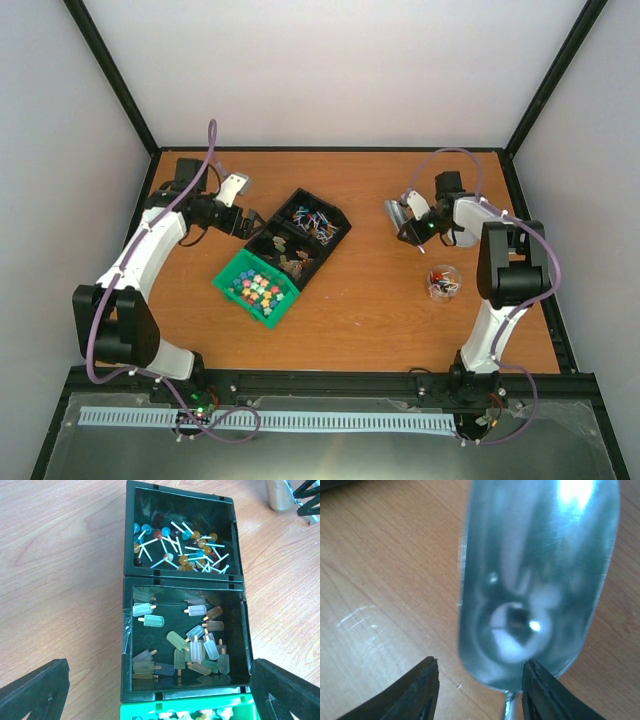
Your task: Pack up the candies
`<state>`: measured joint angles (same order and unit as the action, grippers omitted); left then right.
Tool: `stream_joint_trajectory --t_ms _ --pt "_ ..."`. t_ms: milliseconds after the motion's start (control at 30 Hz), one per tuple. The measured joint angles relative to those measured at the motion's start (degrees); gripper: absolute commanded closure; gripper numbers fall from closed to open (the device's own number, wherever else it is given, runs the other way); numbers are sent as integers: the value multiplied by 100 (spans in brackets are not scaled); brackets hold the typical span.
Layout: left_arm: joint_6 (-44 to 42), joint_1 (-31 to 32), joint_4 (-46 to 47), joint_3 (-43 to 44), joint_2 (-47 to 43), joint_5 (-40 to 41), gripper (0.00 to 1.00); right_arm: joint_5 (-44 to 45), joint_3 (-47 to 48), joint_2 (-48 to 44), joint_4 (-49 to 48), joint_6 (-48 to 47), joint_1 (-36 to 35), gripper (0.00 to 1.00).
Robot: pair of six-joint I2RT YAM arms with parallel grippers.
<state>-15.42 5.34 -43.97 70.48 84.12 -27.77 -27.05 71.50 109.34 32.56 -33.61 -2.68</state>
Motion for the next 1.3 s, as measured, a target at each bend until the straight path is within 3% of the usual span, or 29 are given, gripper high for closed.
stream_joint_trajectory --t_ms 100,167,367,533,867,1300 --pt "2 0 -2 -4 -76 -39 0 -48 2 -133 153 -42 0 25" --pt "4 0 -7 -7 -101 -66 0 -103 9 -326 319 -122 2 15" --pt "2 0 -33 -133 -138 -76 0 -393 313 -1058 1069 -485 190 14" --pt "0 0 -81 -323 -306 -72 0 -697 625 -1220 2100 -1008 973 14" --pt "2 0 -70 -437 -424 -136 0 -785 459 -1224 3985 -2363 3097 34" --pt "2 0 -66 -496 -415 -186 0 -1119 -448 -688 4210 -2570 3165 54"
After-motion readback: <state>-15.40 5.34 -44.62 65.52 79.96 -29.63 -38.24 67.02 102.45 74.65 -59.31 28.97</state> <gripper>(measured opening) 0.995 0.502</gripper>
